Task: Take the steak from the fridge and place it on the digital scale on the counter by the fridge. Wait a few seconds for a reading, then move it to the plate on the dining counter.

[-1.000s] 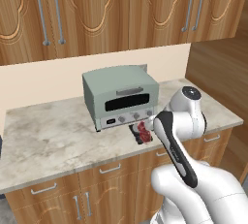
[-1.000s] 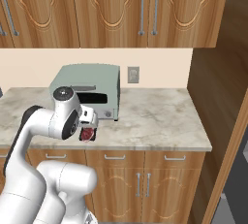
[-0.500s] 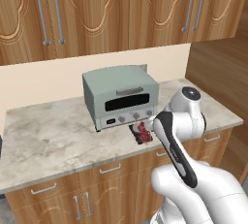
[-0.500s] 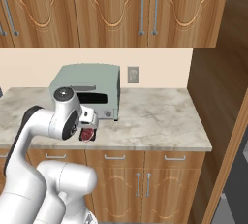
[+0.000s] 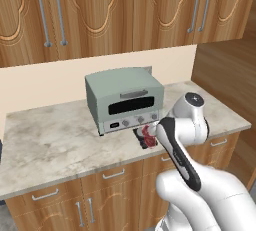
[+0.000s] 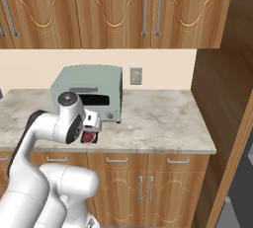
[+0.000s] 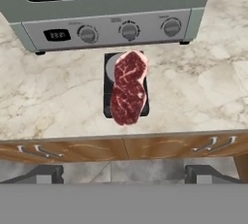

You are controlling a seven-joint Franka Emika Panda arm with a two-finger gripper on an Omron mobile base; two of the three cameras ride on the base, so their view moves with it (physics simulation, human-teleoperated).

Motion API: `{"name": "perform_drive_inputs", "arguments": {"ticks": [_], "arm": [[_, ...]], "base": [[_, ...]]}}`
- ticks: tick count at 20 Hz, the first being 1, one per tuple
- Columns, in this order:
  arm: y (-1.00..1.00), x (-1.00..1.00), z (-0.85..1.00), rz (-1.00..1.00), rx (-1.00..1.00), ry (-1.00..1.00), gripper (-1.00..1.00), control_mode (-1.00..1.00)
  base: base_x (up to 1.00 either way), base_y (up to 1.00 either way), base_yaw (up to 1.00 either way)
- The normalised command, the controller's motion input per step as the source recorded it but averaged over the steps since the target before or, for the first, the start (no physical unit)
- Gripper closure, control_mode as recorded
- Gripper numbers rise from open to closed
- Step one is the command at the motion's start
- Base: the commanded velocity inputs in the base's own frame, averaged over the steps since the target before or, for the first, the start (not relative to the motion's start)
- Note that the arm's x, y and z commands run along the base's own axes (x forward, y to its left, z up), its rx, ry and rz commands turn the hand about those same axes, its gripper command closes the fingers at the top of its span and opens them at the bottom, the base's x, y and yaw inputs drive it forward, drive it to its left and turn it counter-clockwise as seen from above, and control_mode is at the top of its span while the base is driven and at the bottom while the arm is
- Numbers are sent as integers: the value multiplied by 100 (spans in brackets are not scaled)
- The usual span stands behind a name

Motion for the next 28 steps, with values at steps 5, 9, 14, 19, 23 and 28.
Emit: {"name": "perform_drive_inputs", "arguments": {"ticks": [5,9,14,19,23,28], "arm": [[1,19,-11,0,0,0,-100,-100],[12,33,-28,0,0,0,-100,-100],[11,38,-28,0,0,0,-100,-100],[3,29,-33,0,0,0,-100,-100],[0,16,-18,0,-4,3,-100,-100],[0,34,-47,0,-2,6,-100,-100]], "base": [[0,0,0],[0,0,0],[0,0,0],[0,0,0],[0,0,0],[0,0,0]]}}
